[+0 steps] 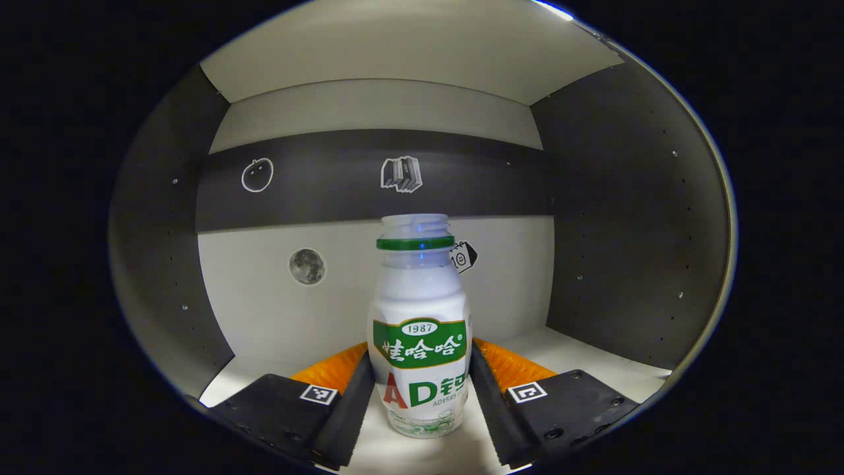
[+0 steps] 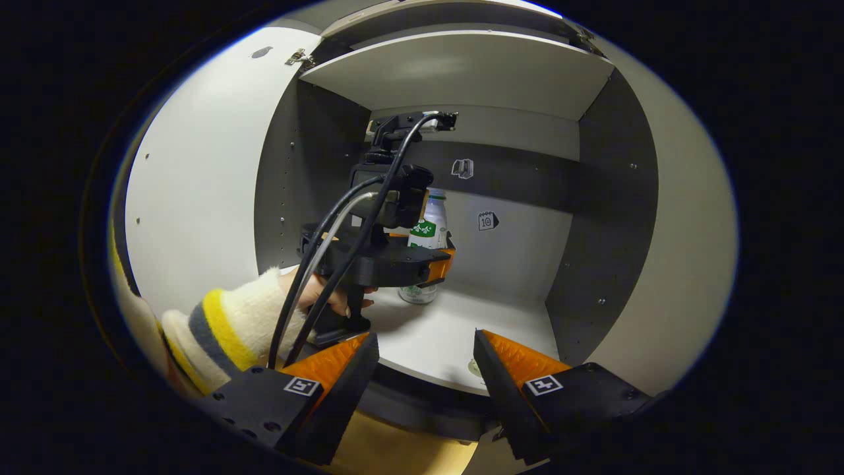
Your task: Grasp the bottle in the cabinet with the left hand and place it on the coaster, then close the right door with the right hand and the left door with the left hand.
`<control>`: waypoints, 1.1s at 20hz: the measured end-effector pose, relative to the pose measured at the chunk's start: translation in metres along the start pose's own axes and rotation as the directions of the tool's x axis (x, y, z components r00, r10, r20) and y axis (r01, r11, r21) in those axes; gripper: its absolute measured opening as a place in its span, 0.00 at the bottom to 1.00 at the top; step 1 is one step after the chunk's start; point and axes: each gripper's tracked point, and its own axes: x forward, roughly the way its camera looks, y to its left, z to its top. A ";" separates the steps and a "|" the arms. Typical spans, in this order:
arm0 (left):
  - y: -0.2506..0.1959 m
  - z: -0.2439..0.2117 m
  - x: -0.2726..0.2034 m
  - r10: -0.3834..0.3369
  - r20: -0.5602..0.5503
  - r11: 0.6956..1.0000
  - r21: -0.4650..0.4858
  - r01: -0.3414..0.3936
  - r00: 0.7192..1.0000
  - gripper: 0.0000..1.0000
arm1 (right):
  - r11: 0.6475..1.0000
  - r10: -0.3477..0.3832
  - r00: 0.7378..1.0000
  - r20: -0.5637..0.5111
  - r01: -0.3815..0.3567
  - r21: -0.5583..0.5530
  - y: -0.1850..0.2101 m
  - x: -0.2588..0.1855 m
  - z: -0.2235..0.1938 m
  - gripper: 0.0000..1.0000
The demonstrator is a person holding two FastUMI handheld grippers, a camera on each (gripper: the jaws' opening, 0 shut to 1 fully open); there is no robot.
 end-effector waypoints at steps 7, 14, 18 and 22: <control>0.001 0.038 -0.032 0.000 0.064 1.000 0.030 -0.002 0.998 0.75 | 1.000 0.001 0.999 0.039 -0.002 0.016 0.004 -0.014 0.015 0.96; 0.001 0.085 -0.115 0.013 0.137 1.000 -0.015 -0.011 0.990 0.76 | 1.000 0.027 0.987 0.160 -0.026 -0.012 0.032 -0.079 0.058 0.96; 0.004 0.092 -0.175 0.060 0.136 0.998 0.014 -0.063 0.989 0.75 | 0.998 0.055 0.976 0.212 -0.053 -0.016 0.050 -0.121 0.068 0.96; 0.003 0.085 -0.230 0.106 0.134 0.994 0.008 -0.108 0.985 0.75 | 0.992 0.111 0.975 0.193 -0.122 0.045 0.072 -0.146 0.059 0.96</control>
